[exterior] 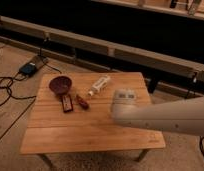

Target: Place the white sponge in the ceramic cup

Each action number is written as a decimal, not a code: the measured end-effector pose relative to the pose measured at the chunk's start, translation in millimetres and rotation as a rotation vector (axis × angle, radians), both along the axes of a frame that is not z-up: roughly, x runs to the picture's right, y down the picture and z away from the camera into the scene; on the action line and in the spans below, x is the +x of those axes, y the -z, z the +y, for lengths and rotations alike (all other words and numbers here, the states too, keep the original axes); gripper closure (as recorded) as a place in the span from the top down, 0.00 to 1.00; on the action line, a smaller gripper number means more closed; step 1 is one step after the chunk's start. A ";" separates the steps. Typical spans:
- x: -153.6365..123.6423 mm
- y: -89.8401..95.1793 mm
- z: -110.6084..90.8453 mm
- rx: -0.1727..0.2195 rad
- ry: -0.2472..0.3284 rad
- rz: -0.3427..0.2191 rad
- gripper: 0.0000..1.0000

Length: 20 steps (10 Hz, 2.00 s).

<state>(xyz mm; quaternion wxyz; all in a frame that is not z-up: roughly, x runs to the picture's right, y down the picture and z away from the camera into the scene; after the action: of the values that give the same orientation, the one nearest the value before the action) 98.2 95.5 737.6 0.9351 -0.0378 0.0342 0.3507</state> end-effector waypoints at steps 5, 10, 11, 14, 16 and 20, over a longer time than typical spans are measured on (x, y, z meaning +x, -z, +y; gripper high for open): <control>4.3 -9.7 -5.7 0.074 -0.028 -0.046 0.57; 1.3 -16.2 -1.1 0.088 -0.030 -0.065 0.60; 1.4 -16.8 0.0 0.089 -0.031 -0.066 0.60; 2.9 -16.1 1.7 0.094 -0.029 -0.062 0.60; 2.9 -13.3 0.2 0.103 -0.025 -0.060 0.60; 2.7 -12.7 -0.2 0.104 -0.025 -0.061 0.60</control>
<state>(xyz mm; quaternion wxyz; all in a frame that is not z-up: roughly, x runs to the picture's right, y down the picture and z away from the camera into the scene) 100.8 95.3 750.3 0.9320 -0.0002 -0.0129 0.3622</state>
